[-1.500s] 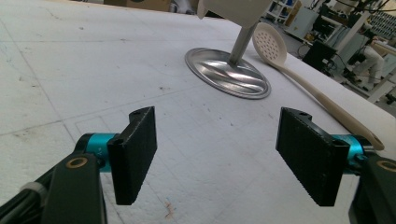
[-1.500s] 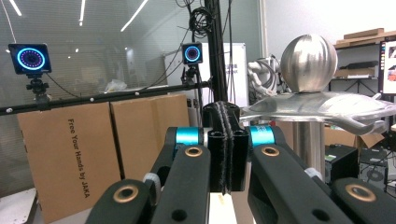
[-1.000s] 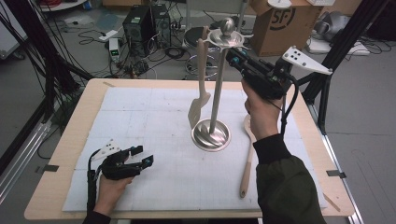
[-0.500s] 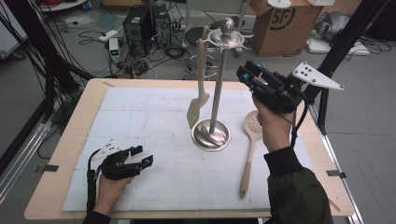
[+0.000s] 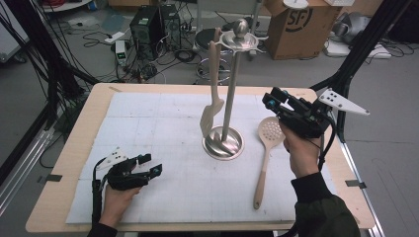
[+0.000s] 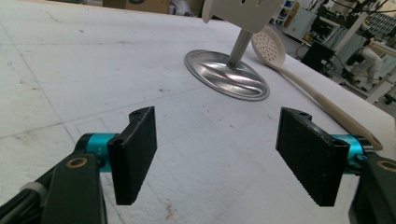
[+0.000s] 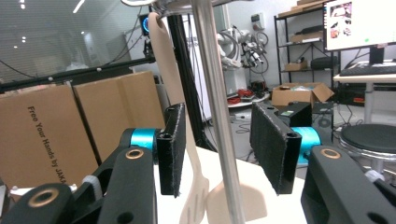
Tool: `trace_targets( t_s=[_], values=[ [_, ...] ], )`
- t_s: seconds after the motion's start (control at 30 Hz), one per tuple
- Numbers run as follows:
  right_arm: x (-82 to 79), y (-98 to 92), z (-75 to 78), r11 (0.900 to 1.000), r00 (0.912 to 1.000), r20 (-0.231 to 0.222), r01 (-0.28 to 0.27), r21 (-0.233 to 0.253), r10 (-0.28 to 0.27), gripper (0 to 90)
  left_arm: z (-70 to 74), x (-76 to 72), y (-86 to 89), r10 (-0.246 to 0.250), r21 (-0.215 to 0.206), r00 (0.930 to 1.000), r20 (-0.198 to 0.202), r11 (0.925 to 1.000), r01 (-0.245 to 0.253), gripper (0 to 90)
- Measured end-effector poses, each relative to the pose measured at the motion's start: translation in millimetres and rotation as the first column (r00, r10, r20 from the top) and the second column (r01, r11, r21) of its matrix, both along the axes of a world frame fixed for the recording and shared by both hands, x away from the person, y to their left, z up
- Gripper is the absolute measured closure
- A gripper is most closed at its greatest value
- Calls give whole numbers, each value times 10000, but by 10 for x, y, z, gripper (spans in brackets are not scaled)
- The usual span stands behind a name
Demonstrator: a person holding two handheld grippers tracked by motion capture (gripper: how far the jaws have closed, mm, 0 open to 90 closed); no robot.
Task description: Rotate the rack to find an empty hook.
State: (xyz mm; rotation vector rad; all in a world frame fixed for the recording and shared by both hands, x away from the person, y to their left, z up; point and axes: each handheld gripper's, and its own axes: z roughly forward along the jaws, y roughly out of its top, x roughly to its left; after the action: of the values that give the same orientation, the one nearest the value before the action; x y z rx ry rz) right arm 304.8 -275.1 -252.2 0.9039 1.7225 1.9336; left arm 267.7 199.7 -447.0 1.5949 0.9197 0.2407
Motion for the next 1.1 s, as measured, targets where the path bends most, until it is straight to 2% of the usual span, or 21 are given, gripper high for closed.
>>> trace_targets(
  t_s=[0.3, 0.4, 0.47, 0.53, 0.7, 0.93, 1.1],
  values=[
    [-10, -94, -144, 9999, 9993, -371, 97, -100, -100, 564, 11, -14, 0, -243, -128, 9994, 253, 9996, 246, 296],
    [5, -122, -221, 9999, 9983, -580, 93, -110, -99, 604, 9, -13, -3, -242, -146, 9994, 244, 9996, 246, 296],
    [31, -146, -275, 9999, 9972, -731, -125, 56, 129, 704, 10, -14, -1, -254, -141, 9994, 250, 9996, 258, 296],
    [44, -163, -317, 9999, 9958, -915, -85, 83, 92, 803, 11, -15, -1, -257, -150, 9994, 252, 9995, 261, 296],
    [79, -194, -398, 9999, 9942, -1079, -23, 121, 36, 899, 11, -15, 6, -201, -208, 9993, 306, 9996, 207, 295],
    [111, -234, -521, 9998, 9903, -1390, 105, 143, -84, 899, 10, -13, 13, -189, -206, 9994, 291, 9996, 195, 294],
    [140, -275, -666, 9996, 9845, -1728, 296, -9, -293, 899, 9, -13, 8, -182, -205, 9994, 288, 9996, 188, 294]
  ],
)
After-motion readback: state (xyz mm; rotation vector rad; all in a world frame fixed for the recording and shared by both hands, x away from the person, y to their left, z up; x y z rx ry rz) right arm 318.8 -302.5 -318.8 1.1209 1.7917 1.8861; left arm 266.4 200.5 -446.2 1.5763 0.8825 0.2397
